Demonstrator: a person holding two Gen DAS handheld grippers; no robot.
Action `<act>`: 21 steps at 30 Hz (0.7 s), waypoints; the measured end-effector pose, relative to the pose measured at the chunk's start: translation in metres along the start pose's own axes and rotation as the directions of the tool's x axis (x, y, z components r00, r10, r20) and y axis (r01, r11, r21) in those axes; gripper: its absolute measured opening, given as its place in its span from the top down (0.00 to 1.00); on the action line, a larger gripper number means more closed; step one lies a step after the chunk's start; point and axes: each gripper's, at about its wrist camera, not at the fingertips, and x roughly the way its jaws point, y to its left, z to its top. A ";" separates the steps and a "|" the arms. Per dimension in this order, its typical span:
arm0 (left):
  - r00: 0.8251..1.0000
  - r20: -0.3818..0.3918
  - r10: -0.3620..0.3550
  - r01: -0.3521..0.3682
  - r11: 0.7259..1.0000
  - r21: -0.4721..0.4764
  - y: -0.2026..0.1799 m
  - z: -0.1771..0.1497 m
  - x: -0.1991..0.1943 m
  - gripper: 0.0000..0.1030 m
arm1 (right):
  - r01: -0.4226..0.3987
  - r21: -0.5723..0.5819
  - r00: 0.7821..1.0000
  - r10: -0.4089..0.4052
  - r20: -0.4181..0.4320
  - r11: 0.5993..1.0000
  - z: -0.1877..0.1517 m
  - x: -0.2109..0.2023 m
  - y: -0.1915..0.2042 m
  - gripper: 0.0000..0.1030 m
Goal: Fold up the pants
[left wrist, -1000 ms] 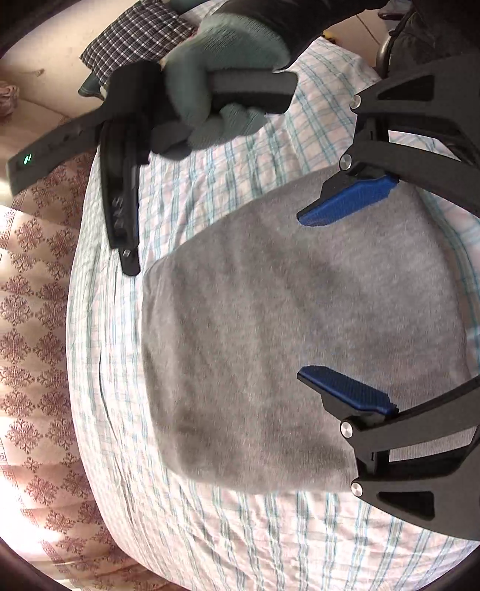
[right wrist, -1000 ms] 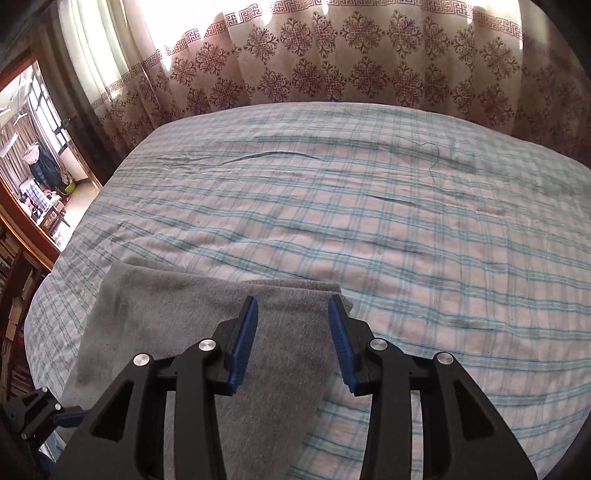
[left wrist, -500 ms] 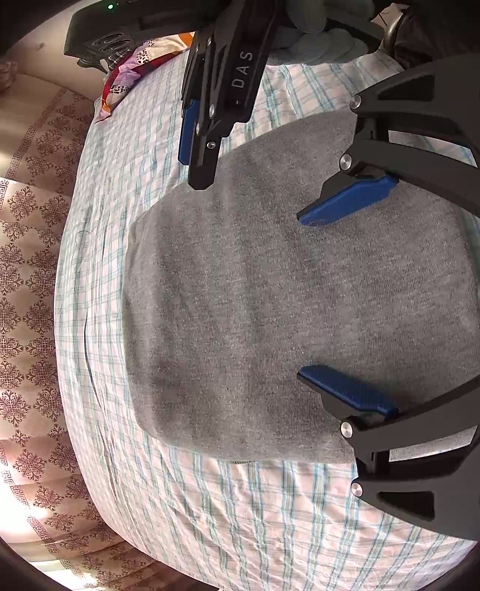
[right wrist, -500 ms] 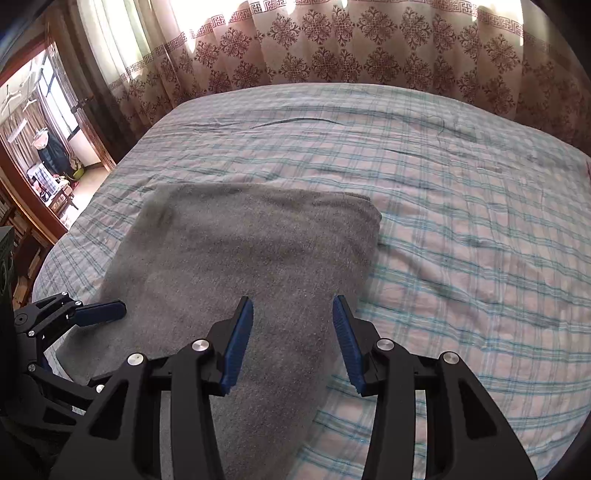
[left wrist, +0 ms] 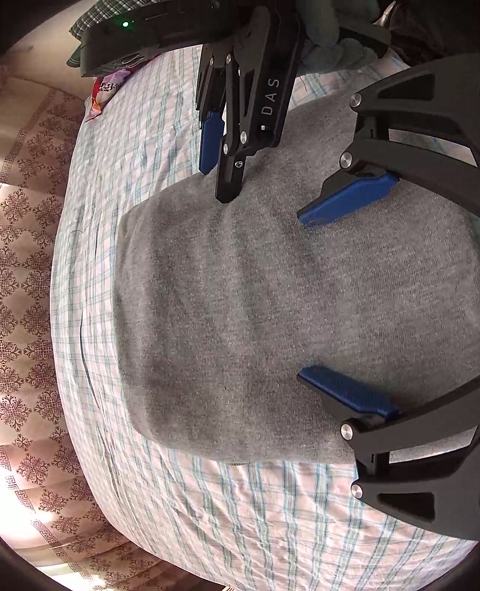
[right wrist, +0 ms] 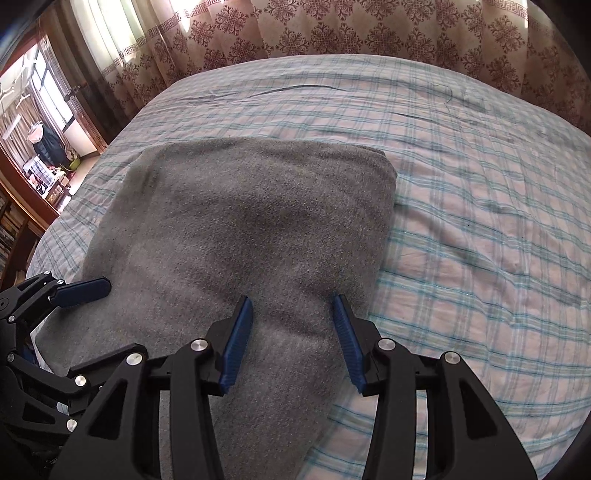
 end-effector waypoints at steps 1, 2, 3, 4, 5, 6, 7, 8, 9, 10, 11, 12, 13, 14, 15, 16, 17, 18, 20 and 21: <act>1.000 0.000 0.000 0.000 1.000 0.000 0.000 0.000 0.001 0.21 | 0.001 0.001 1.000 -0.001 0.000 1.000 0.000 0.001 0.000 0.55; 1.000 0.001 -0.002 0.002 1.000 0.000 0.000 0.000 0.001 0.21 | 0.002 0.001 1.000 -0.002 0.001 1.000 -0.001 0.001 0.000 0.55; 1.000 0.001 -0.002 0.002 1.000 0.000 0.000 0.000 0.001 0.21 | 0.002 0.002 1.000 -0.002 0.002 1.000 -0.001 0.000 0.000 0.55; 1.000 0.002 -0.004 0.004 1.000 -0.001 0.001 0.000 0.000 0.21 | 0.001 0.005 1.000 -0.001 0.002 1.000 -0.001 -0.001 0.000 0.55; 1.000 0.003 -0.007 0.007 1.000 -0.005 0.002 0.000 0.000 0.21 | 0.000 0.009 1.000 -0.001 0.003 1.000 -0.001 -0.003 -0.001 0.55; 1.000 0.004 -0.009 0.009 1.000 -0.010 0.003 0.001 -0.002 0.21 | -0.001 0.014 1.000 0.000 0.009 1.000 -0.001 -0.006 -0.001 0.55; 1.000 0.007 -0.009 0.009 1.000 -0.016 0.005 0.001 -0.003 0.21 | -0.003 0.019 1.000 0.003 0.017 1.000 -0.001 -0.010 -0.002 0.55; 1.000 0.013 -0.003 0.003 1.000 -0.027 0.008 0.002 -0.006 0.21 | -0.010 0.022 1.000 0.009 0.025 1.000 -0.001 -0.015 -0.002 0.54; 1.000 0.021 0.004 -0.003 0.999 -0.039 0.012 0.004 -0.008 0.21 | -0.018 0.025 0.999 0.017 0.033 1.000 -0.001 -0.020 -0.003 0.53; 0.999 0.030 0.015 -0.013 0.999 -0.052 0.016 0.005 -0.011 0.21 | -0.024 0.030 0.999 0.022 0.040 0.999 -0.002 -0.025 -0.004 0.49; 0.999 0.039 0.027 -0.025 0.998 -0.064 0.021 0.006 -0.013 0.21 | -0.028 0.034 0.999 0.027 0.046 0.999 -0.003 -0.029 -0.005 0.48; 0.999 0.044 0.027 -0.024 0.997 -0.076 0.026 0.007 -0.014 0.21 | -0.033 0.038 0.998 0.031 0.053 0.999 -0.003 -0.033 -0.006 0.46; 0.999 0.046 0.023 -0.018 0.996 -0.089 0.031 0.008 -0.015 0.21 | -0.035 0.045 0.998 0.033 0.058 0.998 -0.004 -0.036 -0.008 0.46; 0.999 0.046 0.022 -0.017 0.995 -0.102 0.035 0.008 -0.016 0.21 | -0.039 0.050 0.998 0.036 0.060 0.998 -0.005 -0.038 -0.009 0.45; 0.999 0.048 0.018 -0.013 0.993 -0.115 0.039 0.009 -0.017 0.21 | -0.044 0.056 0.997 0.041 0.060 0.997 -0.006 -0.040 -0.010 0.42; 0.999 0.053 0.009 -0.002 0.992 -0.129 0.043 0.009 -0.018 0.21 | -0.047 0.063 0.997 0.043 0.061 0.997 -0.007 -0.041 -0.012 0.38; 0.998 0.059 0.006 0.003 0.990 -0.140 0.046 0.010 -0.020 0.21 | -0.046 0.071 0.997 0.042 0.063 0.996 -0.008 -0.042 -0.013 0.36; 0.998 0.063 0.012 -0.003 0.989 -0.146 0.049 0.010 -0.021 0.21 | -0.045 0.077 0.997 0.040 0.064 0.996 -0.009 -0.043 -0.015 0.32; 0.997 0.069 0.047 -0.035 0.986 -0.161 0.055 0.012 -0.023 0.13 | -0.044 0.092 0.997 0.038 0.066 0.995 -0.011 -0.043 -0.018 0.29; 0.995 0.072 0.061 -0.048 0.984 -0.173 0.059 0.012 -0.023 0.13 | -0.045 0.099 0.997 0.039 0.065 0.994 -0.011 -0.043 -0.019 0.29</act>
